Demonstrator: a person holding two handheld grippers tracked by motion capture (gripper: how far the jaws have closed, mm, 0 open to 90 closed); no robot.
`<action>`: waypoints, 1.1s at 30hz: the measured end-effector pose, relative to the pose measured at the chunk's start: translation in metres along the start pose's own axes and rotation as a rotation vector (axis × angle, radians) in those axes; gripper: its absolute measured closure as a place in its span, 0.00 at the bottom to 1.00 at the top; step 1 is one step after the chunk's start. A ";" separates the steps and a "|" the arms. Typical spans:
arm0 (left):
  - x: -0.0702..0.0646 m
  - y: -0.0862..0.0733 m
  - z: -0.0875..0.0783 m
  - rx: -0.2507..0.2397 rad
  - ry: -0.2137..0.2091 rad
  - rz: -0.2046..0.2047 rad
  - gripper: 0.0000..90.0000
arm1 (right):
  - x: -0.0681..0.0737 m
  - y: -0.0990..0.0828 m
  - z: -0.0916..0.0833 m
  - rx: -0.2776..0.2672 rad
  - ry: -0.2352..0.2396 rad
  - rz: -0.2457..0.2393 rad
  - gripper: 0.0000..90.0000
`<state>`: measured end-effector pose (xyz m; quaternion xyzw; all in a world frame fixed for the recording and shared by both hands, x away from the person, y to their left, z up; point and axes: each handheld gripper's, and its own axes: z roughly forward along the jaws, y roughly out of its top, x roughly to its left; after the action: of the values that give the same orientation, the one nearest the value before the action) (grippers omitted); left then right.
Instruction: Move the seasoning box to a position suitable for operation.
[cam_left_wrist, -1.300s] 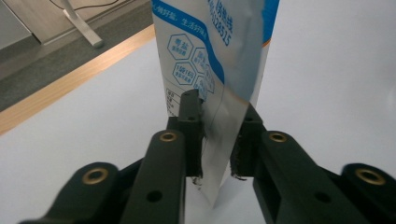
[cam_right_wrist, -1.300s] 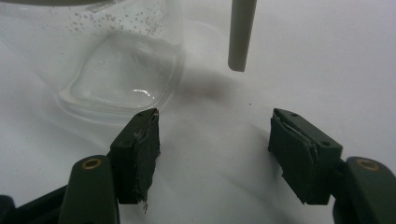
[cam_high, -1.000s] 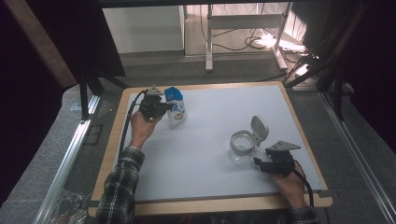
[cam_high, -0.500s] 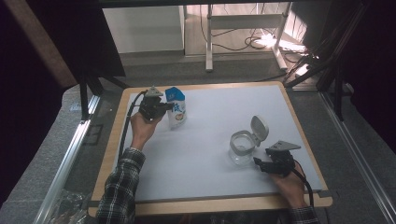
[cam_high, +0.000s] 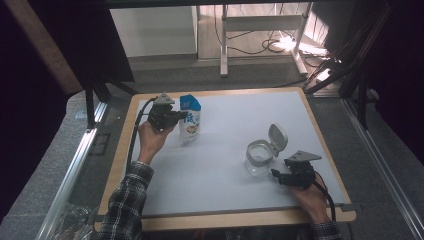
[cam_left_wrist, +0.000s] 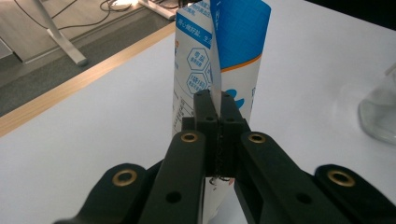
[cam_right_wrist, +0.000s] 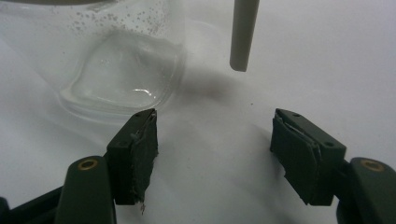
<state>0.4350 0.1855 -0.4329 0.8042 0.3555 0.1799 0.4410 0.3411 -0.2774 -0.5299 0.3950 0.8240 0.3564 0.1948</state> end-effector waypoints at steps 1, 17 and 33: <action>-0.002 0.000 -0.002 -0.003 -0.002 -0.003 1.00 | 0.000 0.000 0.000 0.000 0.000 0.000 0.36; -0.038 0.002 -0.021 -0.011 -0.072 0.019 1.00 | 0.005 0.000 -0.008 0.008 -0.013 -0.024 0.31; -0.065 0.000 -0.029 -0.007 -0.112 0.042 1.00 | 0.022 -0.006 -0.020 -0.010 0.043 -0.047 0.31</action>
<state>0.3734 0.1545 -0.4155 0.8187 0.3129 0.1450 0.4591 0.3124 -0.2718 -0.5217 0.3668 0.8354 0.3640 0.1872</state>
